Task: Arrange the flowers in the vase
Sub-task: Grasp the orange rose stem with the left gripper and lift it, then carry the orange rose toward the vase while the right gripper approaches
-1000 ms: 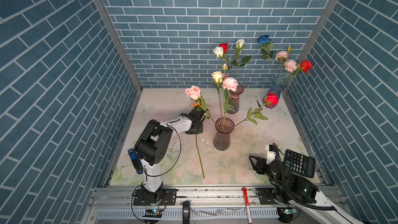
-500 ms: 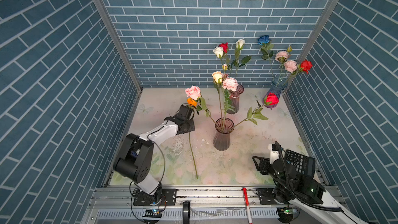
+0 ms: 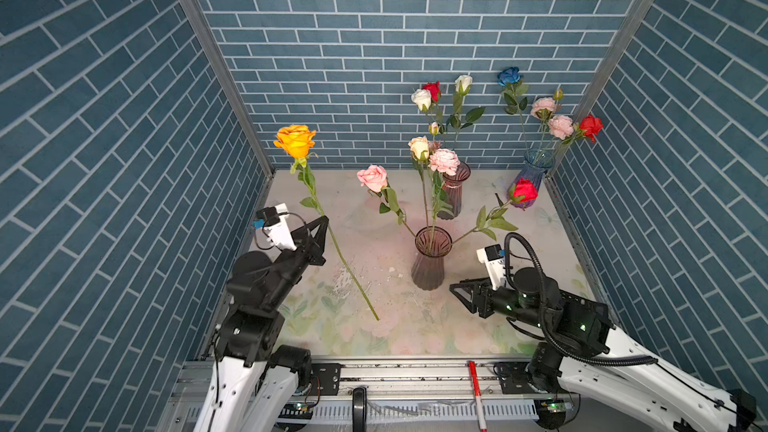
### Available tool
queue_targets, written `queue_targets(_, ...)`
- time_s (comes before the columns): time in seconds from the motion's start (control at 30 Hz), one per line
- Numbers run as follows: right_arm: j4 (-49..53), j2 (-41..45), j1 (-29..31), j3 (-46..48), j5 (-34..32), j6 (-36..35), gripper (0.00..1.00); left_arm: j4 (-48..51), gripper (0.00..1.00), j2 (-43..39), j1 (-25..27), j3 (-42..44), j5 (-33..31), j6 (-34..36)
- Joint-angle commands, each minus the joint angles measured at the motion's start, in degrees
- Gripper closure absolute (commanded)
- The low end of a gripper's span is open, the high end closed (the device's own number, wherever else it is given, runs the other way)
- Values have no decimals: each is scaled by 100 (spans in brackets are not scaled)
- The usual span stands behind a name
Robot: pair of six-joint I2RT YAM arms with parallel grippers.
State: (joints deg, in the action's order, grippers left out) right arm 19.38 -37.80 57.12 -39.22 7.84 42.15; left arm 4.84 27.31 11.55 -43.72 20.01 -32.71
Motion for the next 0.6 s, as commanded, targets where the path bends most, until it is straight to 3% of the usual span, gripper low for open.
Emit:
queue_targets(0.0,-572,-505,154,-929,853,-675,51,-749,100,-147,14,-122,1229,-175)
queue_targets(0.13,-312,-1299,361,-2167,1284,-1080,51,-1407,100,72,60,-404,1987,-768)
queue_targets(0.3,-150,-1917,544,-3336,1522,-1397,51,-1763,100,466,449,-585,2425,-1052)
queue_targets(0.57,258,-2756,574,-4512,1583,-1814,51,-1268,100,889,2282,-645,1642,-148)
